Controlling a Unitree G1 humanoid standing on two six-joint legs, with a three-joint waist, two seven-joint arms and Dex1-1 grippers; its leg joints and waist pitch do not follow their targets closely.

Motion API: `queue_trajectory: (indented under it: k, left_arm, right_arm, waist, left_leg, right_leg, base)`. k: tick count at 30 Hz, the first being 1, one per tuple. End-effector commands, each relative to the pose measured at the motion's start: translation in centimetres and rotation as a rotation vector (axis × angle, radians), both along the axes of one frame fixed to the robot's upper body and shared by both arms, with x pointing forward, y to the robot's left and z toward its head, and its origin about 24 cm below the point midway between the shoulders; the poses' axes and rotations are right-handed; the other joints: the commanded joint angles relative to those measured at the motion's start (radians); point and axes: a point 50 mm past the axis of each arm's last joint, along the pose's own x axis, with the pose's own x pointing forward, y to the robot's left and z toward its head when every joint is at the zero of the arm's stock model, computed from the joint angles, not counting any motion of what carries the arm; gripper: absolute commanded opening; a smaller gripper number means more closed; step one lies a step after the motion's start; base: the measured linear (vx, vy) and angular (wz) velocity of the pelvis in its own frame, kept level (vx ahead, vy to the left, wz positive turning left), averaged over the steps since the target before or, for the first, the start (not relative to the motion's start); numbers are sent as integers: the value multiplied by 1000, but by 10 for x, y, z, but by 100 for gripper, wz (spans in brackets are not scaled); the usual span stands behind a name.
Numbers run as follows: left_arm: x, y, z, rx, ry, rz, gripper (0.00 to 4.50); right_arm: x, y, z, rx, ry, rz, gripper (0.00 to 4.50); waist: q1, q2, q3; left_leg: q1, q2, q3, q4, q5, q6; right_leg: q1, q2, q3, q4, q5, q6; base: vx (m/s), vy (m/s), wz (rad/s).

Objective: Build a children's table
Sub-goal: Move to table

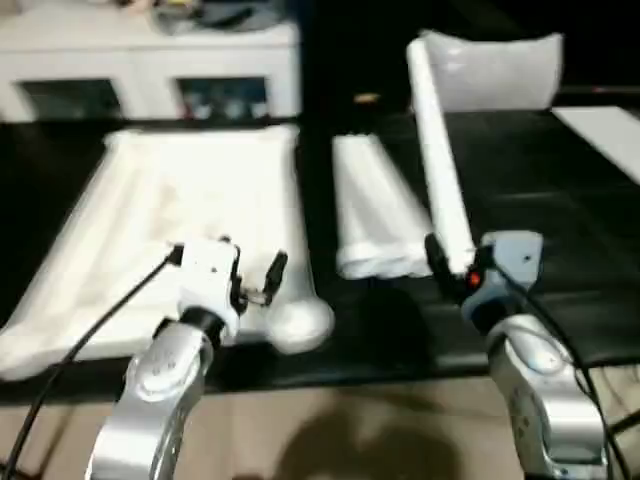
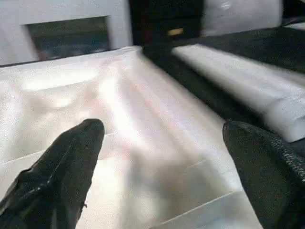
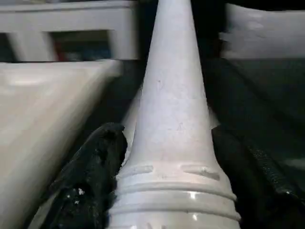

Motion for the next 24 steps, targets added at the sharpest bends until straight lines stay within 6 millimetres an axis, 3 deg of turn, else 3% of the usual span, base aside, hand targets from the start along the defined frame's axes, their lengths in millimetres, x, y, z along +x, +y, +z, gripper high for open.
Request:
queue_trajectory:
  k: [1, 2, 3, 4, 5, 6, 7, 8, 9, 10, 11, 12, 13, 14, 15, 16, 17, 18, 19, 20, 21, 22, 23, 24]
  left_arm:
    - [3, -4, 5, -10, -30, -3, 450]
    - [3, -4, 5, -11, -32, -1, 450]
    - [3, -4, 6, -2, -42, 5, 450]
    - [4, -4, 7, 10, -53, 6, 450]
    - [4, -4, 7, 6, -50, 10, 450]
    - [4, -4, 7, 4, -49, 11, 450]
    - [4, -4, 7, 13, -51, 11, 450]
    - [5, -4, 7, 21, -52, 12, 450]
    - [5, -4, 7, 22, -52, 12, 450]
    - [5, -4, 7, 22, -52, 12, 450]
    - [4, -4, 7, 22, -50, 12, 450]
    - [4, -4, 6, 23, -49, 12, 450]
    - [4, -4, 6, 24, -48, 12, 450]
    - [4, -4, 6, 26, -48, 13, 450]
    - [5, -3, 6, 26, -48, 15, 450]
    - [5, -3, 6, 27, -48, 16, 450]
    - [5, -3, 6, 27, -48, 18, 450]
    - [5, -3, 6, 28, -50, 19, 450]
    - [5, -3, 6, 18, -48, 28, 450]
    - [6, -2, 6, 6, -43, 37, 450]
    - [6, -2, 5, -2, -39, 43, 450]
    - [6, -1, 6, -3, -39, 47, 450]
    - [6, -1, 6, -9, -41, 49, 450]
    - [6, -2, 7, -11, -44, 48, 450]
  right_arm:
    - [3, -5, 9, -7, -37, -6, 274]
    - [3, -5, 9, -7, -36, -5, 274]
    - [3, -5, 9, -8, -36, -2, 274]
    - [3, -4, 9, -8, -36, 0, 274]
    - [3, -4, 9, -8, -36, 1, 274]
    - [3, -4, 9, -9, -36, 1, 274]
    - [3, -4, 9, -9, -36, 3, 274]
    - [3, -3, 9, -10, -35, 5, 274]
    - [3, -3, 9, -10, -35, 5, 274]
    - [3, -3, 9, -10, -35, 5, 274]
    - [3, -3, 9, -10, -34, 6, 274]
    - [3, -3, 9, -10, -34, 7, 274]
    - [3, -3, 9, -11, -33, 7, 274]
    - [4, -3, 9, -10, -32, 9, 274]
    - [4, -3, 9, -11, -32, 9, 274]
    - [4, -3, 8, -11, -32, 9, 274]
    - [4, -3, 9, -11, -32, 10, 274]
    - [4, -3, 9, -11, -32, 10, 274]
    - [4, -3, 9, -11, -32, 11, 274]
    - [4, -3, 9, -12, -31, 12, 274]
    - [4, -3, 8, -12, -31, 13, 274]
    - [4, -3, 8, -13, -30, 13, 274]
    - [4, -3, 8, -14, -29, 14, 274]
    - [4, -3, 8, -14, -28, 15, 274]
  waist:
    - [-13, 35, -39]
    - [-8, 29, -39]
    - [-5, 21, -45]
    - [0, -14, -49]
    - [8, -12, -42]
    - [5, -15, -40]
    - [-1, 3, -41]
    - [-14, 16, -41]
    - [-13, 20, -40]
    - [-6, 25, -37]
    - [-6, 26, -36]
    - [-4, 30, -46]
    - [-3, 33, -51]
    - [-6, 27, -60]
    - [-5, 22, -62]
    - [-5, 1, -64]
    - [-4, -6, -60]
    - [-4, -28, -59]
    - [9, -67, -60]
    - [51, -77, -77]
    - [39, -85, -53]
    - [44, -87, -54]
    - [48, -87, -50]
    - [48, -83, -47]
  left_leg:
    - [43, 111, -70, -188, -357, 62]
    - [42, 107, -78, -194, -400, -44]
    - [46, 113, -84, -195, -430, -104]
    - [37, 118, -82, -181, -448, -158]
    - [18, 106, -66, -160, -475, -223]
    - [14, 112, -70, -161, -487, -225]
    - [19, 134, -97, -182, -537, -256]
    - [25, 164, -130, -219, -595, -280]
    - [31, 181, -144, -234, -604, -276]
    - [23, 197, -141, -259, -598, -252]
    - [19, 195, -140, -261, -569, -236]
    - [25, 169, -135, -246, -461, -146]
    - [29, 157, -128, -245, -443, -123]
    - [43, 143, -136, -238, -405, -83]
    - [49, 143, -148, -237, -395, -50]
    - [47, 135, -153, -232, -383, 24]
    - [36, 124, -150, -238, -389, 54]
    - [9, 82, -121, -215, -383, 107]
    - [-31, -21, -23, -92, -291, 122]
    - [-80, -46, 61, 73, -140, 157]
    - [-86, -42, 65, 86, -84, 142]
    - [-96, -43, 69, 83, -51, 91]
    - [-82, -38, 63, 52, -43, 82]
    - [-72, -30, 57, 29, -23, 86]
  right_leg:
    - [-17, 43, -41, -7, 0, -14]
    - [-4, 27, -41, -34, 46, -1]
    - [5, 10, -30, -49, 69, 5]
    - [26, -45, 10, -92, 85, 17]
    - [35, -82, 39, -122, 57, -27]
    - [41, -79, 43, -123, 36, -34]
    - [44, -51, 29, -105, 24, -26]
    - [38, -17, 15, -69, 0, 29]
    - [27, -7, 13, -48, -19, 58]
    - [14, 19, 4, 0, -47, 97]
    - [5, 24, 3, 17, -46, 103]
    - [-8, 28, 0, 24, -60, 92]
    - [-5, 30, -3, 16, -65, 81]
    - [-6, 30, -1, -7, -72, 59]
    - [-8, 24, 8, -16, -71, 49]
    - [-3, 11, 27, -47, -49, 7]
    - [10, 2, 35, -65, -51, -33]
    - [29, -21, 49, -128, -34, -199]
    - [69, -61, 69, -227, -58, -442]
    - [136, -103, 105, -223, 94, -514]
    - [106, -92, 89, -221, 149, -451]
    - [117, -87, 81, -199, 253, -302]
    - [120, -88, 93, -199, 297, -129]
    - [118, -83, 88, -205, 269, -44]
  base:
    - [-59, 306, 8]
    - [-59, 306, 8]
    - [-57, 247, -1]
    - [-61, 197, 9]
    - [-61, 197, 9]
    - [-58, 167, 11]
    - [-57, 132, 3]
    - [-57, 132, 3]
    - [-46, 68, 6]
    - [0, 0, 0]
    - [0, 0, 0]
    - [-31, -60, 8]
    - [-32, -117, -4]
    - [-32, -117, -4]
    - [-36, -164, -10]
    - [-36, -236, -8]
    - [-36, -236, -8]
    - [-33, -299, -3]
    - [22, -319, 3]
    - [22, -319, 3]
    - [35, -305, 0]
    - [-1, -262, -1]
    - [-1, -262, -1]
    - [-7, -215, 1]
